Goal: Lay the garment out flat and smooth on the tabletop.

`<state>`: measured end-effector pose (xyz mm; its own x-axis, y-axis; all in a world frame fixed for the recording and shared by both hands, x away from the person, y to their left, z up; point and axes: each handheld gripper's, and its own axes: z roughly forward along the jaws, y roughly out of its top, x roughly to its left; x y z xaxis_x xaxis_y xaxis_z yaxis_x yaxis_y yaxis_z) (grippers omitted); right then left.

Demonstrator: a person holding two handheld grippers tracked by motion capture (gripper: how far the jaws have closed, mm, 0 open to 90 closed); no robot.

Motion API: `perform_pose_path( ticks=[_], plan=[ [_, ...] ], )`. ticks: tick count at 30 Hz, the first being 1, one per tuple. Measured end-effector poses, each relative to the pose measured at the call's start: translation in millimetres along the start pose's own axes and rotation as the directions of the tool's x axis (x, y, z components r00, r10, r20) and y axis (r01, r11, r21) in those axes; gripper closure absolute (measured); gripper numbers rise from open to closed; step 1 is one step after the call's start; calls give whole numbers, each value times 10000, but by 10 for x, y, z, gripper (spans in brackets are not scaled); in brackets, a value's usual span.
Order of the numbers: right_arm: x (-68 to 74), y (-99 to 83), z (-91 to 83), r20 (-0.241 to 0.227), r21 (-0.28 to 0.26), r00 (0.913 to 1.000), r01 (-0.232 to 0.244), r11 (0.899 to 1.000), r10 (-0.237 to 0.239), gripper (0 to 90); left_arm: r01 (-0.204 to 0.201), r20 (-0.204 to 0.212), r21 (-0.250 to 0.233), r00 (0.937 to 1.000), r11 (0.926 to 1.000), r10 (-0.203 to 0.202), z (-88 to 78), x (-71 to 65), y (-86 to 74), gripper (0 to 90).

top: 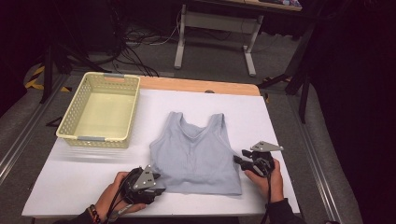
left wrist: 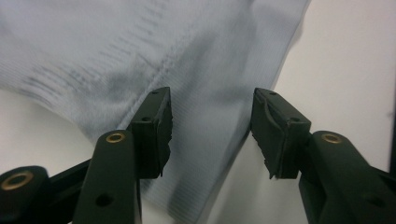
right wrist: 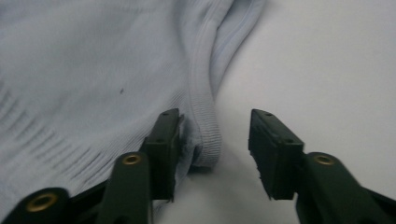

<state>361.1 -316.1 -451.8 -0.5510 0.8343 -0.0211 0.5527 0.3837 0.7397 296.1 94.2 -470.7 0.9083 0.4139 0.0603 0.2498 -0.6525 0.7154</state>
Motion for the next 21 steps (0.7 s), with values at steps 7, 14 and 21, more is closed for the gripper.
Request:
perform_pose_path(
  ticks=[7,14,21],
  plan=[
    [9,0,63,-417,227,9983,417,9989,-407,789,-326,74,153,9994,9994,325,-4,-8,18,683],
    [-16,75,-78,435,-207,9961,774,9968,-765,808,-136,102,-120,9999,9998,137,78,-39,88,820],
    [-150,44,-97,850,-164,9960,307,9994,-292,776,-461,129,-125,9988,9989,463,158,-50,181,827]
  ],
)
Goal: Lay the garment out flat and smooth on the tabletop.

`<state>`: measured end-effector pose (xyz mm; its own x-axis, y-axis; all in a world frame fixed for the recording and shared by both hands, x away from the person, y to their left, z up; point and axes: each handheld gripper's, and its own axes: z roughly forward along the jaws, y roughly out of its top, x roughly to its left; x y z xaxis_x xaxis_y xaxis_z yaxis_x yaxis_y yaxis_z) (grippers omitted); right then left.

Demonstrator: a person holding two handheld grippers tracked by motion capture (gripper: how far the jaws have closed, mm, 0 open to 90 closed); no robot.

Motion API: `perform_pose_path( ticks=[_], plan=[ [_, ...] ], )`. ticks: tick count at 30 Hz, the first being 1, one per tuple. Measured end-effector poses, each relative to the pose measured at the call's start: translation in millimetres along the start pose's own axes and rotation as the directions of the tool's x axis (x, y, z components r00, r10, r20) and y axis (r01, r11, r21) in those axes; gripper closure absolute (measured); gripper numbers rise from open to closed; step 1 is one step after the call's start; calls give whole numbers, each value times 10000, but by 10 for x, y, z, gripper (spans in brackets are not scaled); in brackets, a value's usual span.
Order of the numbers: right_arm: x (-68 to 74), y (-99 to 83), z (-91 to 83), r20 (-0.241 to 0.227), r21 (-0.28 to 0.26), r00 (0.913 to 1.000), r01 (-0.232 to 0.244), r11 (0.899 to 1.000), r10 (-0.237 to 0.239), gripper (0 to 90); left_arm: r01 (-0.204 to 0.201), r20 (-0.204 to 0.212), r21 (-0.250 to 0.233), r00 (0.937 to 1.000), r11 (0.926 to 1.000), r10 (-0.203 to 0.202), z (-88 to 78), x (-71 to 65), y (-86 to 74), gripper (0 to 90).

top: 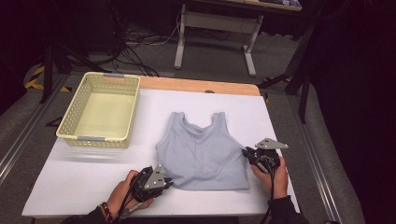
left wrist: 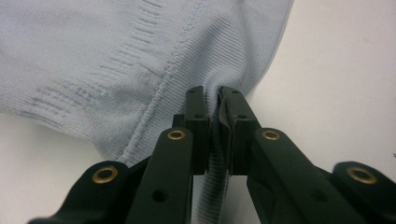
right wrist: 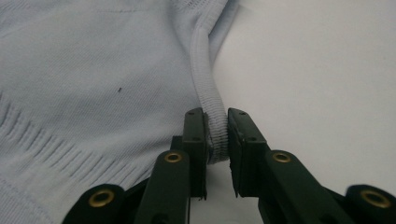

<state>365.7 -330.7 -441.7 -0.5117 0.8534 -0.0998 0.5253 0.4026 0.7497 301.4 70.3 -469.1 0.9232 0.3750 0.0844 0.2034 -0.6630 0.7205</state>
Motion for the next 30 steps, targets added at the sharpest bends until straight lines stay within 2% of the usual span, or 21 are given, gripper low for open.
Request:
perform_pose_path(
  ticks=[3,5,6,7,9,10,11,12,13,15,16,18,19,20,21,22,23,25,26,27,30],
  plan=[
    [-11,-26,-10,235,148,9996,-146,9998,142,789,117,39,-9,9999,9999,-117,-18,13,-14,825],
    [-20,-43,-14,199,140,9994,-278,9995,275,787,117,174,-132,9998,9998,-115,-43,25,-24,816],
    [-14,-51,-20,195,163,9993,-313,9994,310,790,136,322,-491,9994,9987,-121,-97,29,-47,789],
    [-14,-51,-20,195,163,9993,-313,9994,310,790,136,322,-491,9994,9987,-121,-97,29,-47,789],
    [6,-43,-30,323,175,9994,-163,9997,157,793,287,225,-712,9994,9970,-272,-217,47,-82,773],
    [21,-32,-55,739,88,9973,-39,10000,32,810,401,-16,-925,9992,9949,-404,-322,84,-106,784],
    [21,-32,-55,739,88,9973,-39,10000,32,810,401,-16,-925,9992,9949,-404,-322,84,-106,791],
    [13,-25,-91,966,-87,9953,-15,10000,23,833,520,-236,-1196,9982,9915,-552,-444,143,-124,809],
    [13,-25,-91,966,-87,9953,-15,10000,23,833,520,-236,-1196,9982,9915,-552,-444,143,-124,830],
    [-2,-20,-156,580,-617,9977,-314,9976,350,899,737,-382,-1376,9961,9877,-797,-536,201,-139,857],
    [35,7,-206,254,-992,9993,-263,9947,289,900,695,-573,-1402,9953,9877,-782,-558,228,-142,886],
    [61,23,-222,224,-1073,9995,-189,9941,214,900,738,-653,-1406,9943,9873,-837,-554,236,-142,890],
    [147,74,-250,-83,-1382,9999,90,9904,-103,898,777,-773,-1411,9930,9869,-892,-537,249,-139,884],
    [147,74,-250,-83,-1382,9999,90,9904,-103,898,802,-868,-1394,9919,9870,-928,-522,258,-135,868],
    [212,106,-226,-220,-1426,9991,322,9893,-356,805,957,-1085,-1264,9880,9874,-1096,-461,296,-116,819],
    [212,106,-226,-220,-1426,9991,322,9893,-356,805,957,-1085,-1264,9880,9874,-1096,-461,296,-116,809],
    [223,111,-206,-155,-1357,9991,376,9900,-401,778,1060,-1212,-1190,9853,9872,-1204,-421,328,-111,809],
    [206,84,-129,-279,-1281,9993,215,9915,-253,687,1370,-1047,-1278,9830,9823,-1507,-371,371,-115,748],
    [186,64,-91,-382,-1260,9992,63,9920,-112,656,1405,-980,-1270,9833,9819,-1534,-359,371,-116,721],
    [171,49,-55,-478,-1183,9988,17,9930,-74,648,1309,-856,-1229,9862,9837,-1419,-342,359,-112,716],
    [138,20,73,-380,-731,9988,273,9970,-302,618,1127,-706,-1214,9900,9862,-1218,-299,296,-85,699]
  ],
)
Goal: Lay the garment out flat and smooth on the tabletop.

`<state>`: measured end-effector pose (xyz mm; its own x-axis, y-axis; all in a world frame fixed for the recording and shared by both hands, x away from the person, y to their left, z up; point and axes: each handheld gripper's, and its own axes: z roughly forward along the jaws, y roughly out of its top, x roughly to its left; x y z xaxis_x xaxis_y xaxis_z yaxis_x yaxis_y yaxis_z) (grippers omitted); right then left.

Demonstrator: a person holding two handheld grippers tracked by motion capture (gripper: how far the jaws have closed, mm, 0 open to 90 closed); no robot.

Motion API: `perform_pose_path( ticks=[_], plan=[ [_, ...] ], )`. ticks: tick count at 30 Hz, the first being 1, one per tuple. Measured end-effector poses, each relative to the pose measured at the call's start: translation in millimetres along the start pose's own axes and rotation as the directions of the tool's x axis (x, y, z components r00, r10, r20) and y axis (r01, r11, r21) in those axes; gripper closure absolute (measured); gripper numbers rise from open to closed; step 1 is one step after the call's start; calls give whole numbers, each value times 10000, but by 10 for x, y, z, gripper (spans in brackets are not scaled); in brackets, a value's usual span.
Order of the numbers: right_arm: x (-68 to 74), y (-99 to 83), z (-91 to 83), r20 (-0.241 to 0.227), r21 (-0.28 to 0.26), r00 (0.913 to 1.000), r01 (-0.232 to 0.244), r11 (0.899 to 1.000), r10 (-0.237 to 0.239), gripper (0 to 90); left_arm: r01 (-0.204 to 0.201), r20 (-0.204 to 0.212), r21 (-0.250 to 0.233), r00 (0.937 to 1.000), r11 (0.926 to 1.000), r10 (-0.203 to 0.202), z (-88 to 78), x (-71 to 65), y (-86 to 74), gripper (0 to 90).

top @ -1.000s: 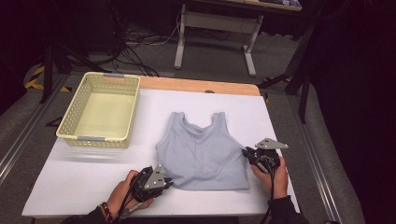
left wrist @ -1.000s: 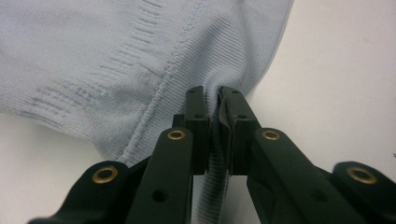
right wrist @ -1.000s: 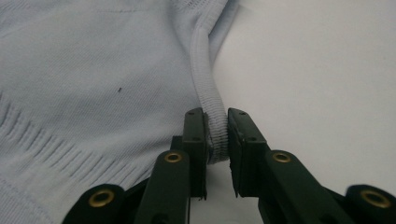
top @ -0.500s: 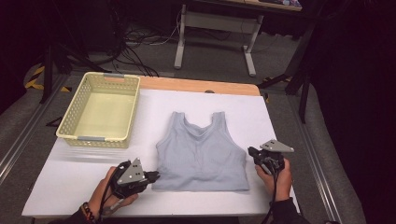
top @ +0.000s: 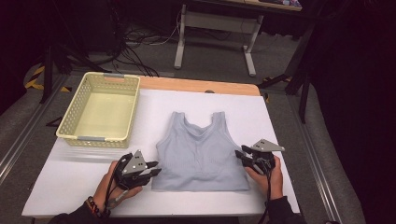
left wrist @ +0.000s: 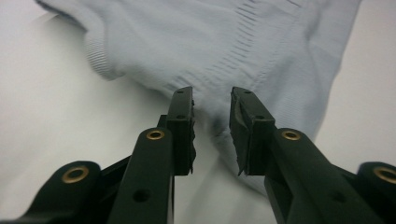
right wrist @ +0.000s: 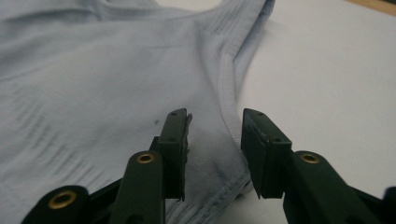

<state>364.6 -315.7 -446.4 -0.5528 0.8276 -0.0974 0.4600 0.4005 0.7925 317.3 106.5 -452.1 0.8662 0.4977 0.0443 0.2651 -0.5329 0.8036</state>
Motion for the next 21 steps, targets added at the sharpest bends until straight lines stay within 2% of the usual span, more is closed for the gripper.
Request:
perform_pose_path(
  ticks=[1,4,6,7,8,10,14,18,21],
  plan=[
    [-12,-9,35,9,67,10000,-46,10000,46,631,-178,-51,33,9998,9998,178,26,-30,14,696],
    [-45,-28,124,-136,375,9999,-62,9993,67,661,-173,-218,490,9996,9986,184,131,-81,12,685],
    [-50,-30,120,-74,390,10000,67,9992,-64,790,-178,-359,844,9991,9963,209,205,-83,-14,692],
    [-48,-28,113,37,438,9999,125,9990,-127,832,-24,-400,1048,9992,9945,66,234,-79,-35,696],
    [-45,-28,103,44,466,9998,201,9987,-204,887,112,-340,974,9994,9952,-79,244,-67,-51,700],
    [-37,-32,89,1,483,9997,255,9985,-256,893,284,-366,1057,9990,9940,-247,239,-55,-46,701],
    [-12,-9,31,293,453,9983,488,9978,-501,899,168,-601,1203,9981,9926,-96,218,-72,-49,749],
    [-23,9,-50,548,164,9978,355,9992,-363,900,119,-455,1239,9989,9922,-63,201,-60,-56,813],
    [-1,29,-105,858,-24,9947,573,9984,-569,900,58,-349,1259,9994,9920,-14,172,-43,-54,845]
  ],
)
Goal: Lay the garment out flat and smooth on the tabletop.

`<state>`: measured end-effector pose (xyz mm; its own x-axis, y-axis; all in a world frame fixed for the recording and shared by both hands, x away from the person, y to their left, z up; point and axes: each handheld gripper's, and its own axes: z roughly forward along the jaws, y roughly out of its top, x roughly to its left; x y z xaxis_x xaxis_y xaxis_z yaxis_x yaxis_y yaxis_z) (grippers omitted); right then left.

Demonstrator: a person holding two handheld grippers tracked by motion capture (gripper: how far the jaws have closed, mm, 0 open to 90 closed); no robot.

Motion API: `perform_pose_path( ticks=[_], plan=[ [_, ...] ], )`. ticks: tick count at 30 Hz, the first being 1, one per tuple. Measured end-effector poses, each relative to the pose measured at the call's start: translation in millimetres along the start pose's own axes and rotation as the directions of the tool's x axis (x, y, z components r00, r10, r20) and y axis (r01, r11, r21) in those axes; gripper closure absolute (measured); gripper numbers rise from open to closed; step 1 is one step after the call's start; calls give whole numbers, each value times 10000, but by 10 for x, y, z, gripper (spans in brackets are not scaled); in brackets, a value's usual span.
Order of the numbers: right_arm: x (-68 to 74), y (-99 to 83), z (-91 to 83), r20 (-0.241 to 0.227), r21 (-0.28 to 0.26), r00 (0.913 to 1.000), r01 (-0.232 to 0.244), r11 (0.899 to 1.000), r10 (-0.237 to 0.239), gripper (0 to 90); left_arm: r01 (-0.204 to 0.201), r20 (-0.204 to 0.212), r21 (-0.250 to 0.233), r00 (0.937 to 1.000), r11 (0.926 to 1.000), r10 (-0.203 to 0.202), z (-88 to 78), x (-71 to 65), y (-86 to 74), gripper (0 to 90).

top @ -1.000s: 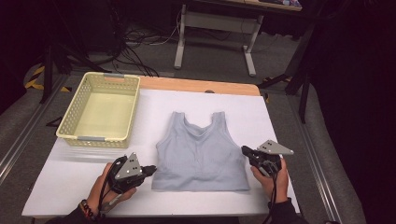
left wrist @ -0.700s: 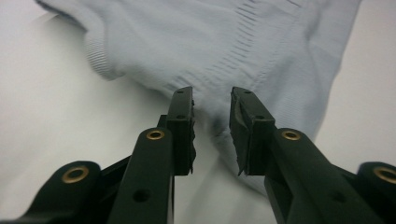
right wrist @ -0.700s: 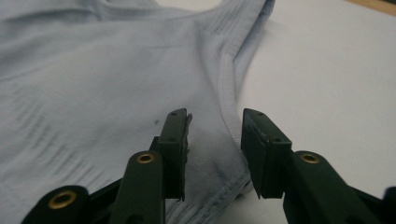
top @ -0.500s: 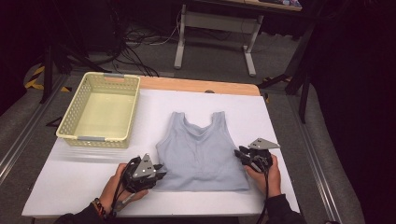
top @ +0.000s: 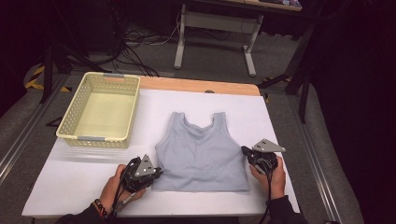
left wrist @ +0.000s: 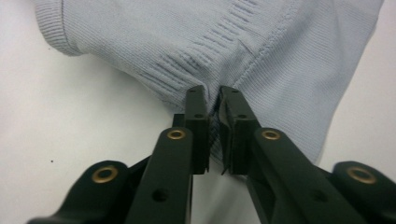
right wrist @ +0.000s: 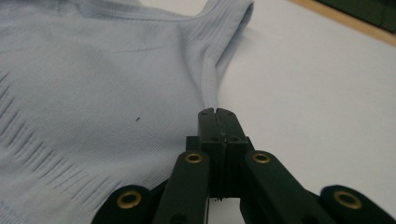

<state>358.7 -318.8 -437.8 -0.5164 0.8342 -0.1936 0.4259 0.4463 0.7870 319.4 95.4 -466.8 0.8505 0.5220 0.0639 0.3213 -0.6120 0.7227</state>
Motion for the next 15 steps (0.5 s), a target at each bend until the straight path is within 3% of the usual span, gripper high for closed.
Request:
perform_pose_path(
  ticks=[3,4,5,6,8,10,12,14,15],
  plan=[
    [0,20,-66,352,-401,9993,-125,9991,139,900,11,58,-389,10000,9992,-9,-46,34,5,850],
    [-6,22,-86,1260,-346,9920,-32,9994,75,900,34,-141,-484,9999,9988,-41,-47,44,26,854],
    [-6,22,-86,1260,-346,9920,-32,9994,75,900,34,-141,-484,9999,9988,-41,-47,44,26,854],
    [-85,-8,-101,1464,-474,9880,-425,9980,491,900,70,-101,-548,9999,9985,-76,-42,55,38,855],
    [-156,-56,-92,920,-462,9914,-892,9949,932,900,110,-60,-607,9999,9981,-114,-2,76,89,858],
    [-157,-69,-89,846,-433,9922,-876,9952,911,900,30,-52,-447,10000,9990,-32,17,73,108,862],
    [-113,-52,-94,370,-662,9949,-913,9936,939,894,-155,-83,-218,9998,9996,154,27,72,131,862],
    [-64,-31,-65,-88,-664,9968,-795,9946,791,784,-129,-68,-191,9999,9997,128,17,77,125,859],
    [-64,-31,-65,-88,-664,9968,-795,9946,791,784,-88,-2,-239,10000,9997,88,-17,92,116,859]
  ],
)
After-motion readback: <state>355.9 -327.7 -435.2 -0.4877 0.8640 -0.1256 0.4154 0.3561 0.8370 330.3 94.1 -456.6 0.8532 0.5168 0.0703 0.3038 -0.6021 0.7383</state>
